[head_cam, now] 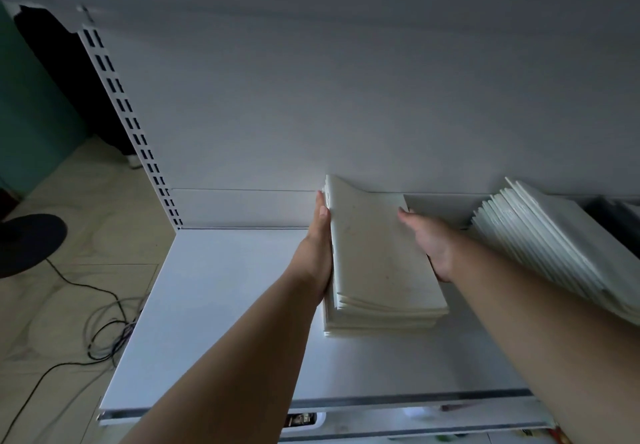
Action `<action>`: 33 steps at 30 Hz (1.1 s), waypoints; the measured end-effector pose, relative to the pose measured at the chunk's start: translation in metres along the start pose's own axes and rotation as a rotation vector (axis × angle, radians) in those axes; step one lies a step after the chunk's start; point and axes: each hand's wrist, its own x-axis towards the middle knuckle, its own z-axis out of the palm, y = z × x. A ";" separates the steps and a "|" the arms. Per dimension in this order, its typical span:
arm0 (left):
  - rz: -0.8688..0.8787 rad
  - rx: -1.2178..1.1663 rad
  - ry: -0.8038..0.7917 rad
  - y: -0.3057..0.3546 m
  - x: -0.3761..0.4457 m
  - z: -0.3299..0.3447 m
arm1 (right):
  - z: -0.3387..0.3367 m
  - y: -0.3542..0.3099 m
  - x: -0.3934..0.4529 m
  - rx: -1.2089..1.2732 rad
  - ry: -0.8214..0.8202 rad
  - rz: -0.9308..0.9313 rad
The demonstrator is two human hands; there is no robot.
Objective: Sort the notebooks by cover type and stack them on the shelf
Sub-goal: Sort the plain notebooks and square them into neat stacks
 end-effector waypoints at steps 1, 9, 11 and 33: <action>0.004 -0.002 0.006 -0.001 0.002 0.000 | 0.003 -0.004 -0.005 -0.024 0.014 0.002; -0.066 -0.084 0.035 -0.014 -0.029 0.001 | 0.011 -0.013 -0.014 -0.131 0.066 -0.015; -0.062 -0.099 -0.003 -0.021 -0.042 0.005 | 0.012 -0.010 -0.017 -0.103 0.053 0.072; -0.093 -0.252 0.143 -0.041 -0.050 -0.002 | -0.009 0.020 -0.044 0.201 -0.067 0.103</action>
